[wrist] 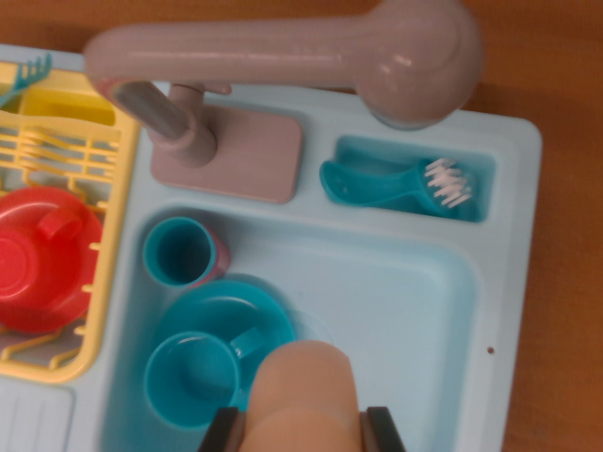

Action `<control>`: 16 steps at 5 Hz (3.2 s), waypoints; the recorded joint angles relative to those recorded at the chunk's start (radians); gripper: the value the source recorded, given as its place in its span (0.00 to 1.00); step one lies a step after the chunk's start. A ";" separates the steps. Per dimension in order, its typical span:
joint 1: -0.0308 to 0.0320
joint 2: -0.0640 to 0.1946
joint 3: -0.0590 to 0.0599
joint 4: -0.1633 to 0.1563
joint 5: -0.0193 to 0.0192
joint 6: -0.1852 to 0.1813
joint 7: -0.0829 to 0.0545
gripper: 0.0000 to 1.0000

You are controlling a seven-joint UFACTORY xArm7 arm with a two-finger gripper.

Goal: Pick detergent from the sink

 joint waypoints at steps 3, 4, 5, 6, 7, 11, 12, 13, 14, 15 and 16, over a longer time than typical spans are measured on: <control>-0.0001 -0.021 0.000 0.059 -0.0092 0.079 0.012 1.00; -0.0001 -0.021 0.000 0.059 -0.0092 0.079 0.012 1.00; -0.0002 -0.031 0.000 0.085 -0.0134 0.115 0.017 1.00; -0.0002 -0.031 0.000 0.085 -0.0134 0.115 0.017 1.00; -0.0002 -0.039 0.000 0.109 -0.0171 0.146 0.022 1.00; -0.0003 -0.052 0.000 0.145 -0.0229 0.195 0.029 1.00; -0.0003 -0.052 0.000 0.145 -0.0229 0.195 0.029 1.00; -0.0004 -0.057 0.000 0.158 -0.0249 0.212 0.032 1.00; -0.0004 -0.057 0.000 0.158 -0.0249 0.212 0.032 1.00; -0.0004 -0.060 0.000 0.166 -0.0261 0.223 0.033 1.00; -0.0004 -0.060 0.000 0.166 -0.0261 0.223 0.033 1.00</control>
